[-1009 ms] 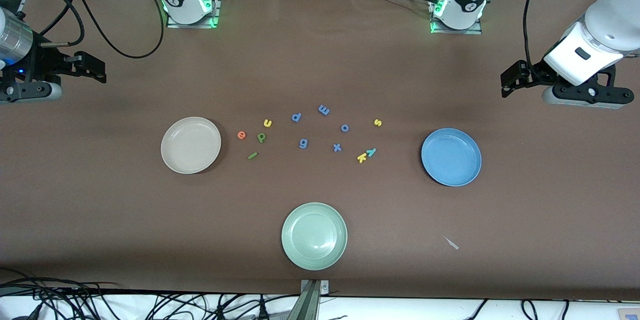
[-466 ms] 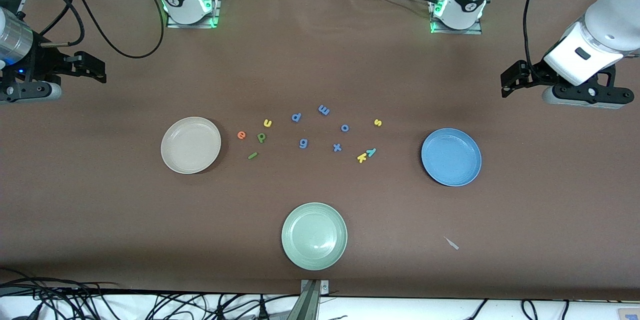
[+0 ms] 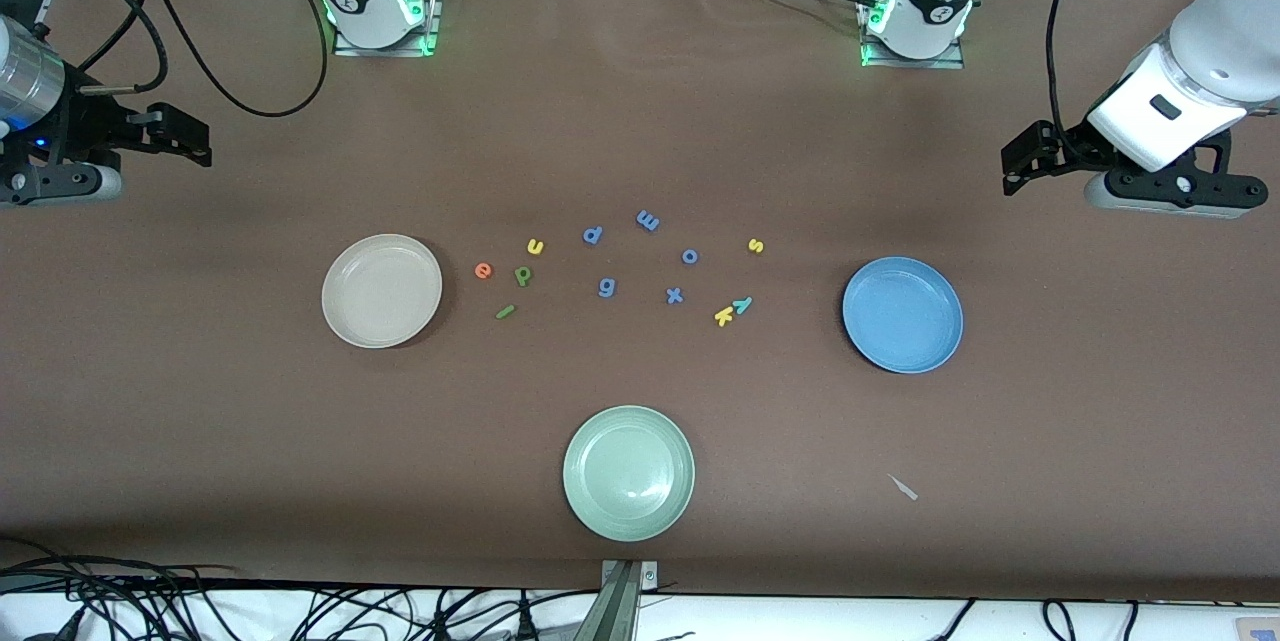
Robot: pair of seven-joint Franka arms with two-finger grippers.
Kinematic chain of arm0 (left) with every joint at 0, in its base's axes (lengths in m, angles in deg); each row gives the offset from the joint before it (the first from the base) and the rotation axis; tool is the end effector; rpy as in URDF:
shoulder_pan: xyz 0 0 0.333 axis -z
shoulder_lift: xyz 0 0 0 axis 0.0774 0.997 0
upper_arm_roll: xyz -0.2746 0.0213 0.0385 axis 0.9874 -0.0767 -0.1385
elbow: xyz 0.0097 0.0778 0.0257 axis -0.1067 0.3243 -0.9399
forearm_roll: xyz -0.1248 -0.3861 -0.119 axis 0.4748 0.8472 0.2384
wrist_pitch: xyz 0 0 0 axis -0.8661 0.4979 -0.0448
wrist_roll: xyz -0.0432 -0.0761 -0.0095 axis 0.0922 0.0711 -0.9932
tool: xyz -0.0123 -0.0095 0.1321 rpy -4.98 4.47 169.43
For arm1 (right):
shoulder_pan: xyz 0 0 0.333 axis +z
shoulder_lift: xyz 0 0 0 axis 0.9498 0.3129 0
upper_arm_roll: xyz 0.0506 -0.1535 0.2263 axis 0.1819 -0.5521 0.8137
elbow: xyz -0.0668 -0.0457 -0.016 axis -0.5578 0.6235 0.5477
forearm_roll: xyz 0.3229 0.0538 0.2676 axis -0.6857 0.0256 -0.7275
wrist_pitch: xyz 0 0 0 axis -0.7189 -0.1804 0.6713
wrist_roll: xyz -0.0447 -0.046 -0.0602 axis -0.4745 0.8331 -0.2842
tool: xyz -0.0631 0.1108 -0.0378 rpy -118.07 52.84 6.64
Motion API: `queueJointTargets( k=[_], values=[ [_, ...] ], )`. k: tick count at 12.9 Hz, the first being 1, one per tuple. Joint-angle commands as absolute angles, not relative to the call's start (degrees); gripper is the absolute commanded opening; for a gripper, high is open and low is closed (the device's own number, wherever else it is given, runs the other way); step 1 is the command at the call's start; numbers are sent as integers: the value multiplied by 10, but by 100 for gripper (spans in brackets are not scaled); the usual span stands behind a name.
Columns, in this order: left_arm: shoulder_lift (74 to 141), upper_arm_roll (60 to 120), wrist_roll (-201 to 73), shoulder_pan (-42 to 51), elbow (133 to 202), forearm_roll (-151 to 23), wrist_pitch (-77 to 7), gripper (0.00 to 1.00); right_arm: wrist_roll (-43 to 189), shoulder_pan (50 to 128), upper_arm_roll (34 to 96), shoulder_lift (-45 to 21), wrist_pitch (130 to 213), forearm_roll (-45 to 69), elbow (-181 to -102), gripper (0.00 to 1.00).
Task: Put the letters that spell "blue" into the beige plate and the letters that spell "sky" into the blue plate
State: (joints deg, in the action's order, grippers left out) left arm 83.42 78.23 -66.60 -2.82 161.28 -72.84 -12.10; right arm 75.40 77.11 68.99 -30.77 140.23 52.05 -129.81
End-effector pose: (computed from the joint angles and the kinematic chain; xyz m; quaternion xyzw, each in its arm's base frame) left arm 0.5911 -0.0848 0.5265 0.9993 -0.0367 0.0004 0.0010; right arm 0.5905 0.0330 0.5313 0.9957 0.0572 -0.0668 0.0284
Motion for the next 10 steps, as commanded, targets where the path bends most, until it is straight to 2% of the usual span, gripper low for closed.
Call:
queueJointTargets(
  k=[1,10],
  values=[
    [840,783,-672,-29,1600,-738,-112,100,759,767,693,-303,1402,526,-1286,100],
    [840,785,-671,-28,1600,-738,-112,100,759,762,690,-295,1408,521,-1283,100]
  ],
)
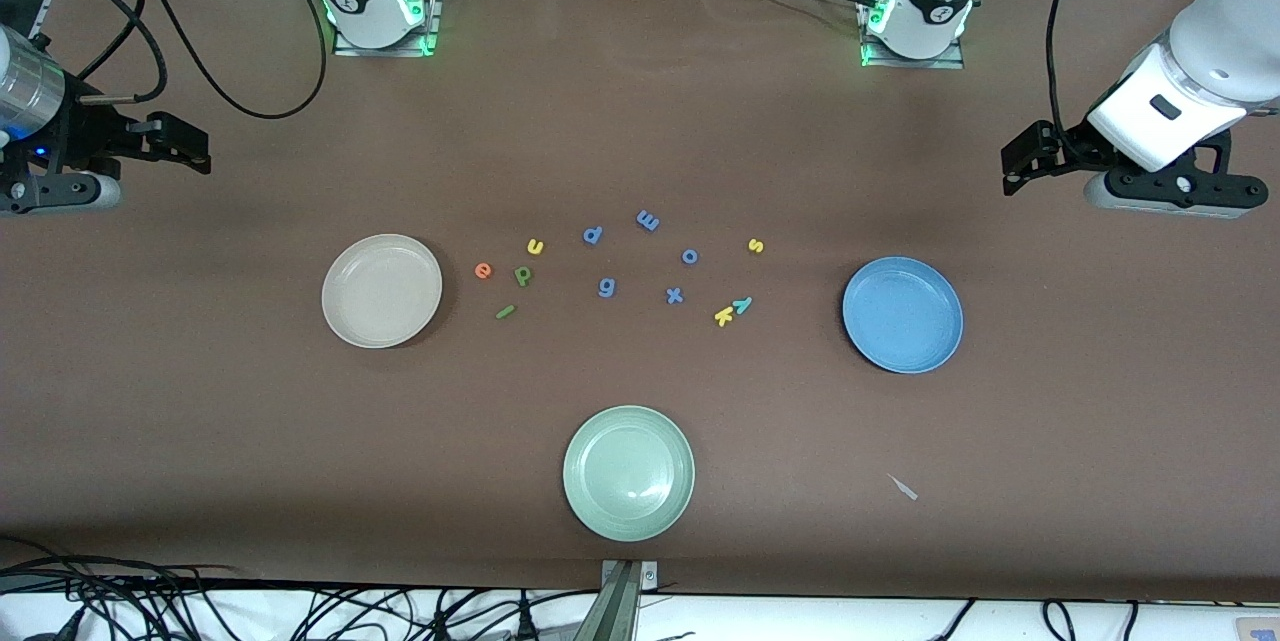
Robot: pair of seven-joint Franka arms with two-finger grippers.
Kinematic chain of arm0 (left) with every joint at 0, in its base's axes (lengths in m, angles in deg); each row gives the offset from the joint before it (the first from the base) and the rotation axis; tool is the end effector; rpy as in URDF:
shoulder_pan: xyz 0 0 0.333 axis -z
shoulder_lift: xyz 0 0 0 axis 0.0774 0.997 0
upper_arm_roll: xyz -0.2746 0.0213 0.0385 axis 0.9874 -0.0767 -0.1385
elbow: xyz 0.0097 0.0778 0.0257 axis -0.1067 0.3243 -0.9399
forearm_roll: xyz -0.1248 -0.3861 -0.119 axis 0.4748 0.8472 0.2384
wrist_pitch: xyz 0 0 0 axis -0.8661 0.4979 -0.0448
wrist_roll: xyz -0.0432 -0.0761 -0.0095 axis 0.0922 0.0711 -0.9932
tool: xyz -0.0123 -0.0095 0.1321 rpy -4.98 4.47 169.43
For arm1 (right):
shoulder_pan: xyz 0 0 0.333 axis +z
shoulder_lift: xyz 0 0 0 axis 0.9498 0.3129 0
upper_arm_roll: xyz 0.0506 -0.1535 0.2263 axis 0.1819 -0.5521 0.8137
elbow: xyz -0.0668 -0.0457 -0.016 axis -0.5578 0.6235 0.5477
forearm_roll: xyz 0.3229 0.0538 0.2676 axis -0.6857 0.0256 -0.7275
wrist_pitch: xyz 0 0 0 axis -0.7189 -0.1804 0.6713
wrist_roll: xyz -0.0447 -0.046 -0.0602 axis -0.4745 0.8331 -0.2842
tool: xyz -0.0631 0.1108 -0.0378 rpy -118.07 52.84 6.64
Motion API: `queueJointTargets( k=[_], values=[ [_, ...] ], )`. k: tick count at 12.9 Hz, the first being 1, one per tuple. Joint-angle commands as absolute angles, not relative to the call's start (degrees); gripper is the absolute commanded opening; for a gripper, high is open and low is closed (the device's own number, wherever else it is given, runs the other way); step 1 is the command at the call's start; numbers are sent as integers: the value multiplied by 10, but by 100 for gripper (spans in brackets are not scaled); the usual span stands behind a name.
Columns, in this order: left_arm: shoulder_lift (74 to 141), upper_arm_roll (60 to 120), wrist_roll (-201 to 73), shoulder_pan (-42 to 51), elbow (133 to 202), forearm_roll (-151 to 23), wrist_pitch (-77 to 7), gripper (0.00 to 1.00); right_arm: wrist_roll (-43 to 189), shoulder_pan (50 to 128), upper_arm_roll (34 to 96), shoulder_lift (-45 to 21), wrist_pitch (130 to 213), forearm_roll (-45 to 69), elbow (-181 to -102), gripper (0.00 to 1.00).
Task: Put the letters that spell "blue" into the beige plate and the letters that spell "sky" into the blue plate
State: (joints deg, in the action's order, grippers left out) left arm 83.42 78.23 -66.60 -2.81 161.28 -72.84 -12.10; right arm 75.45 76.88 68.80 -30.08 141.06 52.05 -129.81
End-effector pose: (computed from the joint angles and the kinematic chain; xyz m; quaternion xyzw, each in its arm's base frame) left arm 0.5911 -0.0849 0.5265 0.9993 -0.0367 0.0004 0.0010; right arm 0.5952 0.0292 0.5252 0.9960 0.0535 -0.0657 0.0285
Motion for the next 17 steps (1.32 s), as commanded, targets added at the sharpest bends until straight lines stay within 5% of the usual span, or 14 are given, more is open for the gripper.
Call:
queueJointTargets(
  k=[1,9,17],
  values=[
    [840,785,-671,-27,1599,-738,-112,100,759,762,690,-290,1416,519,-1284,100],
    [841,786,-670,-26,1599,-729,-111,100,764,798,709,-254,1423,517,-1282,100],
    [943,804,-673,48,1596,-729,-78,100,897,859,736,-180,1577,491,-1336,99]
  ],
)
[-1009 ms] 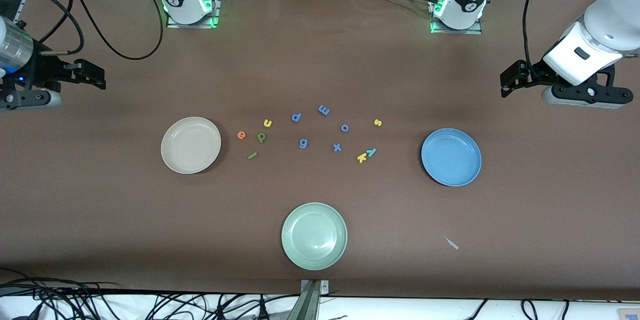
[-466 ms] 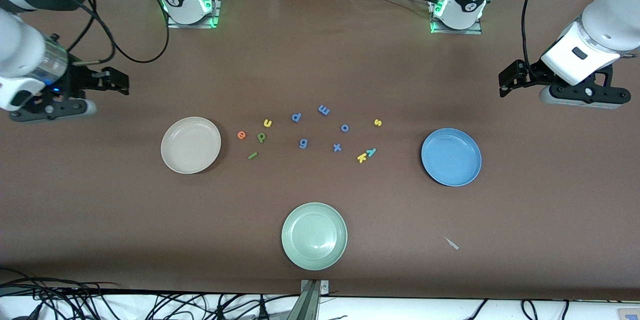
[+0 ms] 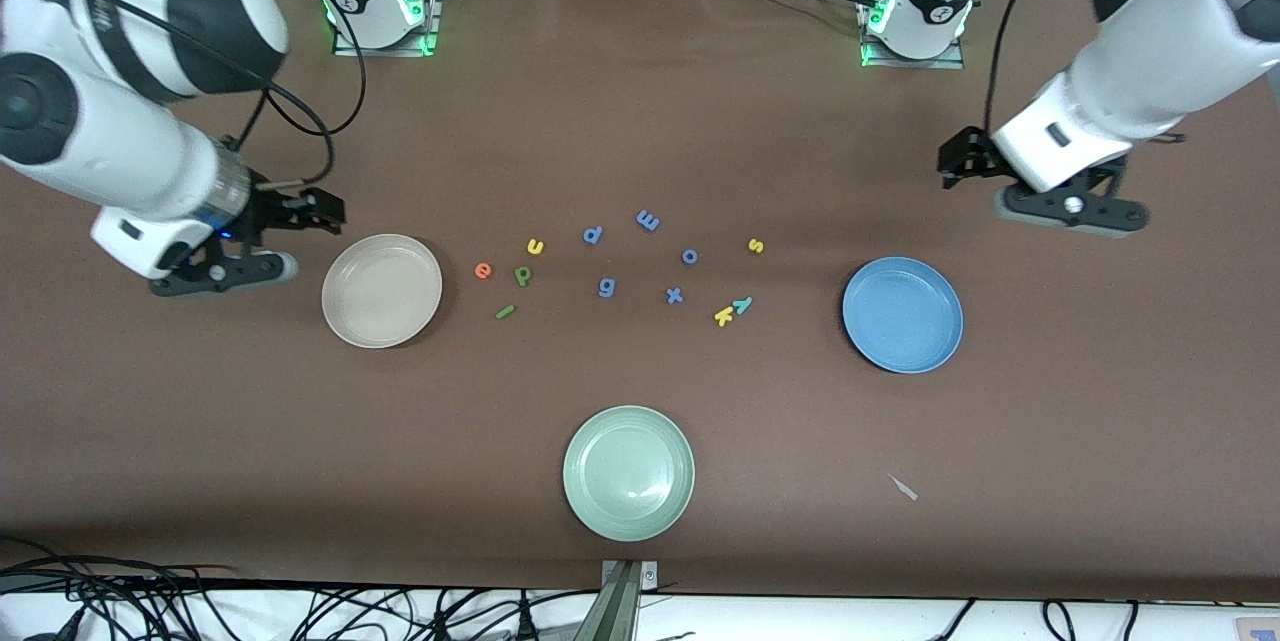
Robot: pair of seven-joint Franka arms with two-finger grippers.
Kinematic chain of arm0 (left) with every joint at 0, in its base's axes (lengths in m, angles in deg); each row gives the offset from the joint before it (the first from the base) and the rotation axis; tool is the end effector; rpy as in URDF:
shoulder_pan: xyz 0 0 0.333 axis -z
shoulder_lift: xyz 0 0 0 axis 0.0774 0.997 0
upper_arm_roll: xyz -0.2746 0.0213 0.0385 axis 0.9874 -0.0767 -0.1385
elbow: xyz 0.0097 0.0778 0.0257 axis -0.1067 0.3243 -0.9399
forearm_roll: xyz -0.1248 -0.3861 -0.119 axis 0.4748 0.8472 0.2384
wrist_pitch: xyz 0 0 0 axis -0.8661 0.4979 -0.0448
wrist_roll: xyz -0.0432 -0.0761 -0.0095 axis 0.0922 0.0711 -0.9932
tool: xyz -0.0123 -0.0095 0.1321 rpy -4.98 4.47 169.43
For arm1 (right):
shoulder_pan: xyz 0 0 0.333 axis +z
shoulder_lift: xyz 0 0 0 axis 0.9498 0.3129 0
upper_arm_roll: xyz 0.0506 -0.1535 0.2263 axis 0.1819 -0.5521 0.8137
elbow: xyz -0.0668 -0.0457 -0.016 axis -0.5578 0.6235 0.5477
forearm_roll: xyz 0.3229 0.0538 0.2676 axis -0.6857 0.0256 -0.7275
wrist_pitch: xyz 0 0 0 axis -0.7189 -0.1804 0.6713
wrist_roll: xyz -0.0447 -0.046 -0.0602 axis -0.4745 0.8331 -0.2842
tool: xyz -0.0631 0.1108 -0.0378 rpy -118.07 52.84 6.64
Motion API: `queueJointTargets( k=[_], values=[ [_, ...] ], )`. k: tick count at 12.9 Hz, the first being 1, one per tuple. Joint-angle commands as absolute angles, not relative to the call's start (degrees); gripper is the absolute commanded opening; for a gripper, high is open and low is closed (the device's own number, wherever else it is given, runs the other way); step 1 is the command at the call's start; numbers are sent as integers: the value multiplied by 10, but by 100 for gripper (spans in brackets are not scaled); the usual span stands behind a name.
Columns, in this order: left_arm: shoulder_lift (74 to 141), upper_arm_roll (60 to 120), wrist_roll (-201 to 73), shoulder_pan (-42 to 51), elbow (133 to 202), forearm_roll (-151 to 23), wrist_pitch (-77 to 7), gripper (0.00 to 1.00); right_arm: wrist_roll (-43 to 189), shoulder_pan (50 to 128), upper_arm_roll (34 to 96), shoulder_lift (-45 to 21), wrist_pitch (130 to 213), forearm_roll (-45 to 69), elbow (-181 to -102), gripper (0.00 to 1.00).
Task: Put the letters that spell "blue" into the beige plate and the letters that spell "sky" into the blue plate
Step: 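Move the right gripper toward the letters while the left gripper follows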
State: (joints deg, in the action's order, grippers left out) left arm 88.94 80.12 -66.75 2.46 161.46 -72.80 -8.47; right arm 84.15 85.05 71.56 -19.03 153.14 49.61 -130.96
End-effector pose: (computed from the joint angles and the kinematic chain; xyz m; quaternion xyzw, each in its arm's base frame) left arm 0.5825 -0.1573 0.4628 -0.9917 0.1002 0.0806 0.0048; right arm 0.6298 0.1594 0.4093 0.9950 0.0744 -0.0654 0.0144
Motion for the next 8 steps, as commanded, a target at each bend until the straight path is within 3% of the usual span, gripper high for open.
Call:
queueJointTargets(
  k=[1,4,8],
  values=[
    [979,804,-677,61,1585,-728,-85,100,933,859,759,-172,1611,491,-1352,99],
    [1086,809,-691,97,1510,-724,-128,100,999,859,787,-159,1712,496,-1422,99],
    [1173,810,-803,127,1514,-721,-286,100,1039,858,798,-165,1883,500,-1575,99]
  ],
)
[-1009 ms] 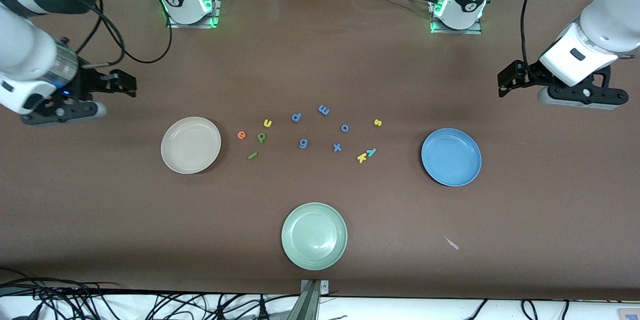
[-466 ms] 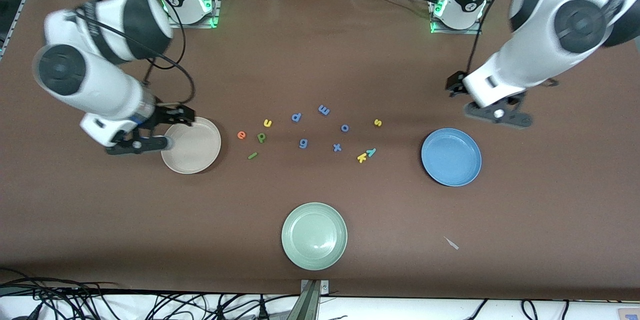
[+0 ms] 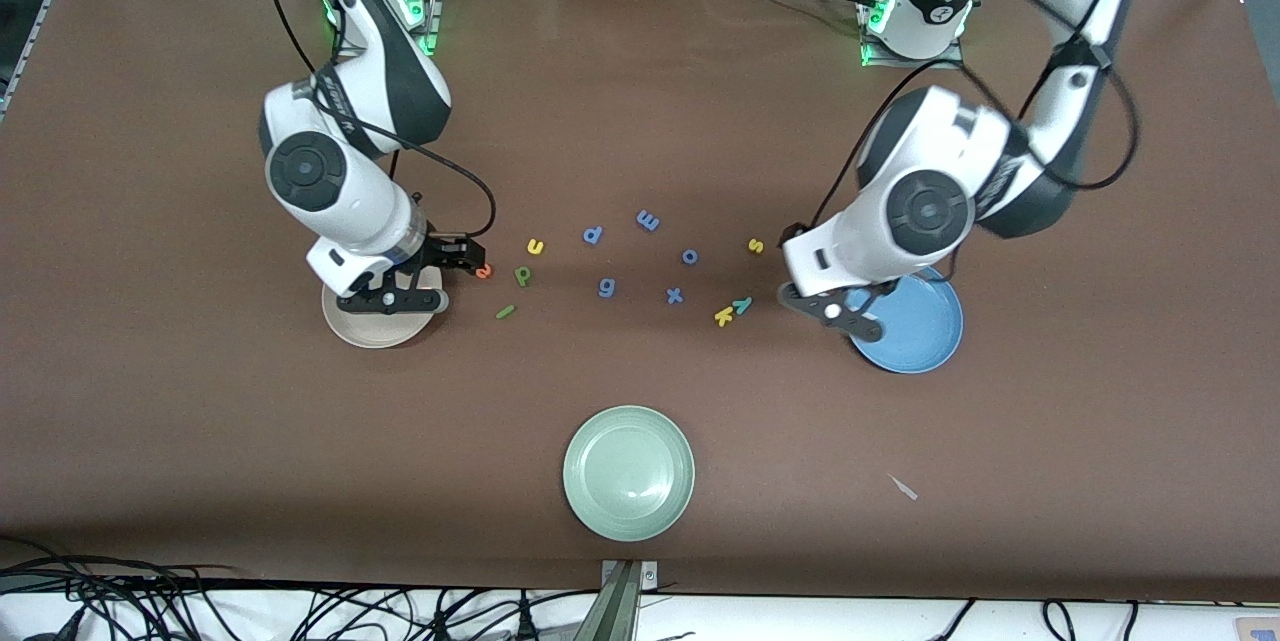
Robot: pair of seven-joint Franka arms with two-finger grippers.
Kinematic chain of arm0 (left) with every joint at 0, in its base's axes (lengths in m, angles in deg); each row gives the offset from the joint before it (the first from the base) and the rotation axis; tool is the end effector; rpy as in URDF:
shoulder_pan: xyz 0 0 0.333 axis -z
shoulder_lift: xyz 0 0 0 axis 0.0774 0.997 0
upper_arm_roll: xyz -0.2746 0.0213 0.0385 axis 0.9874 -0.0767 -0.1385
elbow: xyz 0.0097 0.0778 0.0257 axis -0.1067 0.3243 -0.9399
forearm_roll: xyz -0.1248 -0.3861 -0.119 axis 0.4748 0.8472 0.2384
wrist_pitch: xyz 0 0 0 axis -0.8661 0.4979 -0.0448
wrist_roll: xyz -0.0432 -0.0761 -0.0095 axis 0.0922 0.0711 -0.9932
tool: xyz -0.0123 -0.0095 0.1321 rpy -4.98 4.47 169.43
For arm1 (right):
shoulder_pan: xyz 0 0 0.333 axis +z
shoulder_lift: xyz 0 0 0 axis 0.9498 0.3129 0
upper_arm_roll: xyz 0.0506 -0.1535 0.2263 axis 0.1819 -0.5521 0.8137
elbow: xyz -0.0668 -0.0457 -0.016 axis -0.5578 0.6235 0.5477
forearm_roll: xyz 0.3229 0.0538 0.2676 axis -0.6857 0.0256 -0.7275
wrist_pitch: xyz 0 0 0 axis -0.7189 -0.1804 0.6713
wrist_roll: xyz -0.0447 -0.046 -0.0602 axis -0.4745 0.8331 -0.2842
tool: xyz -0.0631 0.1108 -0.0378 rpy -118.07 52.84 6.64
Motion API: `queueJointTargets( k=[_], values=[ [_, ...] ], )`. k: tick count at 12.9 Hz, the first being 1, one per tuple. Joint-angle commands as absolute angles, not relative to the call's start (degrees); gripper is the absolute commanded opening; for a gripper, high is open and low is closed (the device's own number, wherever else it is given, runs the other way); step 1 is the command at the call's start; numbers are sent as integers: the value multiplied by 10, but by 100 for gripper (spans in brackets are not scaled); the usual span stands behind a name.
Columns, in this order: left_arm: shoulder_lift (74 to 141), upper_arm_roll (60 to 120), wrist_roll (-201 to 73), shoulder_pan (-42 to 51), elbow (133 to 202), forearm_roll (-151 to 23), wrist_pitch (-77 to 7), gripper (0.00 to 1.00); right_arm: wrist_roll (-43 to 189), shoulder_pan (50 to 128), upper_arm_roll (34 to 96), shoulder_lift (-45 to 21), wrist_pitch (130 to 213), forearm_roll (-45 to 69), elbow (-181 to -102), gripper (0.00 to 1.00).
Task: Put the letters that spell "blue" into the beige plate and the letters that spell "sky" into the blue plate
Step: 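Move the right gripper toward the letters while the left gripper follows, then grasp orange e with the right gripper while the left gripper grasps teal y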
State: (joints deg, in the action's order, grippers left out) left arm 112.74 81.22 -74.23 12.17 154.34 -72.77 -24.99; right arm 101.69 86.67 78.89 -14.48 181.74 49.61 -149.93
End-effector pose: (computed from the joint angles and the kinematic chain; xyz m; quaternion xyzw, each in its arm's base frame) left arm 0.6199 -0.2930 0.2754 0.9645 -0.2483 -0.0857 0.0272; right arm 0.5854 0.2508 0.2385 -0.9995 0.0021 0.0278 0.0121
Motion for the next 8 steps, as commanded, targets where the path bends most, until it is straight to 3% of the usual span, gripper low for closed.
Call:
queueJointTargets(
  k=[1,6,8],
  values=[
    [1193,811,-813,138,1515,-723,-315,100,1040,859,798,-161,1926,505,-1604,99],
    [1238,810,-815,174,1552,-733,-405,100,1084,859,813,-109,2062,521,-1657,99],
    [1247,811,-815,174,1566,-754,-433,100,1093,860,813,-97,2070,554,-1652,99]
  ],
)
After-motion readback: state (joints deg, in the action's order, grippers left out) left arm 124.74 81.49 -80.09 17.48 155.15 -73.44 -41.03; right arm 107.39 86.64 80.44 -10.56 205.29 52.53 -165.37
